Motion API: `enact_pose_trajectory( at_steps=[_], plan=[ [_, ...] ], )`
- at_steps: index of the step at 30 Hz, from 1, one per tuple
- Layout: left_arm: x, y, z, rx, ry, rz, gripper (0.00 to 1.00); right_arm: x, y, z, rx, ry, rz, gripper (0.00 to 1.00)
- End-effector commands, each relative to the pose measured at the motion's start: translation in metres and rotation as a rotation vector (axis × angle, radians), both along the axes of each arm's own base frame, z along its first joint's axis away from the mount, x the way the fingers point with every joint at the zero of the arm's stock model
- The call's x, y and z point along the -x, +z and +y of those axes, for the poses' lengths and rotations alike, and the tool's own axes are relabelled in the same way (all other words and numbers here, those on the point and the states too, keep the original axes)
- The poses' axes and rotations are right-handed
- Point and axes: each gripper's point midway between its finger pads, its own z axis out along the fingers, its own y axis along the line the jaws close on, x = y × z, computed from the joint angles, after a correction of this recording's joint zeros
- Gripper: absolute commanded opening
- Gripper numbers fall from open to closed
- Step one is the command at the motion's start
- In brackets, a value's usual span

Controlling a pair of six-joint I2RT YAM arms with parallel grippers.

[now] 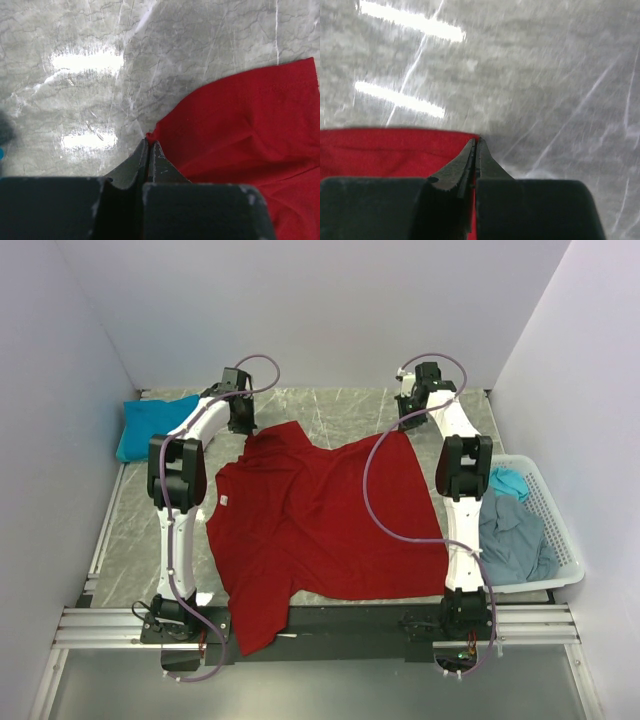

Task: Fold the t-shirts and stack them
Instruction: Flatten the tshirt out

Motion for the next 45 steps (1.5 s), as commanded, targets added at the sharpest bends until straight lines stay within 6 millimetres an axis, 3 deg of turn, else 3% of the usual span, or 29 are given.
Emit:
enact_pose_trajectory(
  at_steps=[1,3,5,6,8,9,11,12,14,15,16,18,19,21,22,23,24,25,26,27,28,29,30,31,33,34,38,41,45],
  plan=[
    [-0.013,0.062,0.001,0.024,-0.004,-0.133,0.0,-0.006,0.073,-0.002,0.009,0.012,-0.137,0.0],
    [-0.015,0.073,0.008,0.029,0.011,-0.164,0.0,-0.002,0.109,0.001,0.003,0.024,-0.199,0.0],
    [-0.015,0.094,0.014,0.04,0.023,-0.216,0.0,0.006,0.129,0.007,0.0,0.047,-0.23,0.0],
    [-0.016,0.103,0.021,0.039,0.033,-0.237,0.0,0.013,0.16,0.009,-0.003,0.054,-0.282,0.0],
    [-0.016,0.136,0.029,0.025,0.057,-0.305,0.0,0.025,0.179,0.02,-0.012,0.077,-0.313,0.0],
    [-0.016,0.149,0.031,0.024,0.062,-0.337,0.0,0.035,0.211,0.024,-0.018,0.084,-0.371,0.0],
    [-0.011,0.189,0.035,0.024,0.072,-0.419,0.0,0.05,0.232,0.031,-0.02,0.102,-0.401,0.0],
    [-0.009,0.205,0.038,0.022,0.082,-0.453,0.0,0.065,0.263,0.041,-0.02,0.122,-0.457,0.0],
    [0.001,0.25,0.04,0.032,0.086,-0.544,0.0,0.081,0.291,0.045,0.017,0.134,-0.512,0.0],
    [0.006,0.265,0.041,0.034,0.088,-0.575,0.0,0.098,0.324,0.05,0.028,0.148,-0.58,0.0],
    [0.016,0.297,0.044,0.042,0.093,-0.642,0.0,0.107,0.342,0.051,0.053,0.159,-0.623,0.0],
    [0.031,0.332,0.045,0.054,0.092,-0.718,0.0,0.137,0.396,0.045,0.09,0.148,-0.74,0.0],
    [0.05,0.369,0.047,0.067,0.095,-0.797,0.0,0.149,0.415,0.043,0.109,0.153,-0.788,0.0],
    [0.072,0.41,0.05,0.092,0.101,-0.906,0.0,0.185,0.466,0.029,0.152,0.118,-0.915,0.0],
    [0.104,0.45,0.052,0.115,0.097,-1.0,0.0,0.2,0.482,0.025,0.173,0.123,-0.967,0.0],
    [0.121,0.476,0.052,0.138,0.094,-1.073,0.0,0.211,0.492,0.022,0.178,0.116,-1.011,0.0],
    [0.14,0.497,0.054,0.155,0.092,-1.133,0.0,0.243,0.517,0.012,0.177,0.099,-1.091,0.0],
    [0.18,0.529,0.057,0.196,0.092,-1.228,0.0,0.256,0.525,0.007,0.19,0.092,-1.125,0.0],
    [0.202,0.548,0.058,0.219,0.092,-1.29,0.0,0.27,0.533,0.001,0.193,0.078,-1.154,0.0],
    [0.223,0.568,0.06,0.244,0.09,-1.36,0.0,0.3,0.55,-0.008,0.185,0.063,-1.22,0.0],
    [0.262,0.591,0.063,0.275,0.08,-1.442,0.0,0.314,0.557,-0.011,0.166,0.06,-1.246,0.0],
    [0.281,0.603,0.063,0.306,0.076,-1.483,0.0,0.328,0.564,-0.02,0.174,0.034,-1.272,0.0],
    [0.299,0.613,0.065,0.327,0.074,-1.518,0.0,0.353,0.576,-0.026,0.172,0.018,-1.324,0.0],
    [0.331,0.629,0.068,0.345,0.07,-1.578,0.0,0.368,0.583,-0.03,0.172,0.005,-1.355,0.0],
    [0.359,0.64,0.072,0.371,0.071,-1.618,0.0,0.406,0.603,-0.038,0.179,-0.023,-1.439,0.0],
    [0.388,0.654,0.075,0.384,0.064,-1.676,0.0,0.419,0.609,-0.041,0.184,-0.036,-1.466,0.0],
    [0.447,0.677,0.085,0.418,0.073,-1.794,0.01,0.478,0.641,-0.047,0.215,-0.103,-1.617,0.0],
    [0.473,0.685,0.086,0.443,0.062,-1.842,0.0,0.491,0.653,-0.05,0.235,-0.15,-1.656,0.0],
    [0.47,0.683,0.085,0.439,0.05,-1.835,0.0,0.477,0.651,-0.05,0.22,-0.162,-1.632,0.0]
  ],
)
